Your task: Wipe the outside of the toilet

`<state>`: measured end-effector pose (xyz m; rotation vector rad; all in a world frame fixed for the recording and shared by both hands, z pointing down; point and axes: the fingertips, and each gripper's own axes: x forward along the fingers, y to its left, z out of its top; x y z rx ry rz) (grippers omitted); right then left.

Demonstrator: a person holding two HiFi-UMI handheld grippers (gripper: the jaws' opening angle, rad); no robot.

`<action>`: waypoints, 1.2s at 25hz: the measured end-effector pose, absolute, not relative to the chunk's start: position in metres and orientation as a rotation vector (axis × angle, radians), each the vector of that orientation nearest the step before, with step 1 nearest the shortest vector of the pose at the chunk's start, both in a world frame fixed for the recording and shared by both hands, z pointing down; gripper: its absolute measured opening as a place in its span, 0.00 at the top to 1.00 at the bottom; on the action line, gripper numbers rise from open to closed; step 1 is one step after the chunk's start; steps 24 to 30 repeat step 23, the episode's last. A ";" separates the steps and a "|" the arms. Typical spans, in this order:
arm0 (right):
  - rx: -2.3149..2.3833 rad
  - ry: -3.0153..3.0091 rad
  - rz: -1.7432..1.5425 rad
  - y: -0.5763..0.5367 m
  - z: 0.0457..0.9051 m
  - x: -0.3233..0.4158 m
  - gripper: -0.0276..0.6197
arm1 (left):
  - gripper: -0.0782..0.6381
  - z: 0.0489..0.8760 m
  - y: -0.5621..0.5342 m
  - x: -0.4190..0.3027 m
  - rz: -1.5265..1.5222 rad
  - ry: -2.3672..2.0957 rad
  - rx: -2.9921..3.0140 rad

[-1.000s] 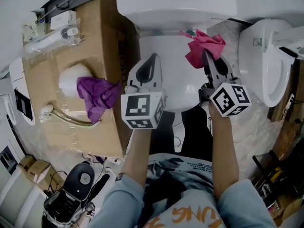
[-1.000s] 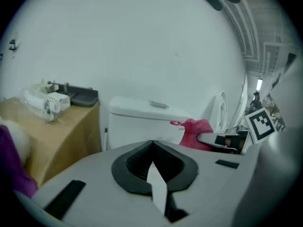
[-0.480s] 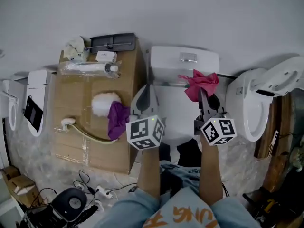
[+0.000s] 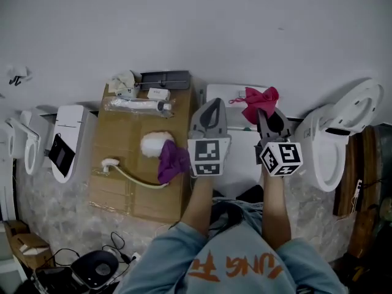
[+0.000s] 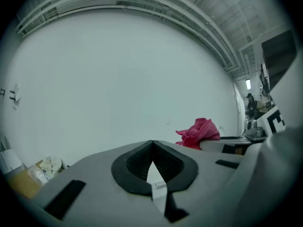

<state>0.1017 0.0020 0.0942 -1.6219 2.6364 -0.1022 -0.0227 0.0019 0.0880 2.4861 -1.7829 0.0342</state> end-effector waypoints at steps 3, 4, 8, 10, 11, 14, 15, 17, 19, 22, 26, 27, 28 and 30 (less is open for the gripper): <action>-1.629 2.645 -0.048 0.003 0.083 0.103 0.86 | 0.86 0.078 -0.002 -0.025 0.018 -1.805 2.495; -1.638 2.645 -0.031 0.003 0.079 0.105 0.86 | 0.86 0.074 -0.003 -0.026 0.005 -1.823 2.485; -1.684 2.614 0.008 -0.001 0.064 0.115 0.86 | 0.86 0.058 -0.009 -0.029 -0.058 -1.876 2.451; -1.705 2.601 0.019 -0.003 0.060 0.120 0.86 | 0.86 0.054 -0.011 -0.023 -0.055 -1.857 2.481; -1.717 2.593 0.019 -0.004 0.059 0.123 0.86 | 0.86 0.052 -0.012 -0.019 -0.053 -1.846 2.495; -1.757 2.572 0.017 -0.007 0.057 0.131 0.86 | 0.86 0.049 -0.013 -0.009 -0.045 -1.811 2.541; -1.766 2.568 0.018 -0.009 0.056 0.133 0.86 | 0.86 0.049 -0.013 -0.006 -0.039 -1.803 2.552; -1.775 2.568 0.027 -0.012 0.054 0.135 0.86 | 0.86 0.049 -0.016 -0.004 -0.024 -1.799 2.561; -1.774 2.573 0.038 -0.015 0.052 0.133 0.86 | 0.86 0.051 -0.020 -0.007 -0.014 -1.798 2.556; -1.773 2.582 0.047 -0.021 0.051 0.130 0.86 | 0.86 0.055 -0.027 -0.011 -0.011 -1.796 2.546; -1.773 2.585 0.050 -0.023 0.051 0.129 0.86 | 0.86 0.056 -0.029 -0.011 -0.011 -1.795 2.545; -1.773 2.585 0.050 -0.023 0.051 0.129 0.86 | 0.86 0.056 -0.029 -0.011 -0.011 -1.795 2.545; -1.773 2.585 0.050 -0.023 0.051 0.129 0.86 | 0.86 0.056 -0.029 -0.011 -0.011 -1.795 2.545; -1.773 2.585 0.050 -0.023 0.051 0.129 0.86 | 0.86 0.056 -0.029 -0.011 -0.011 -1.795 2.545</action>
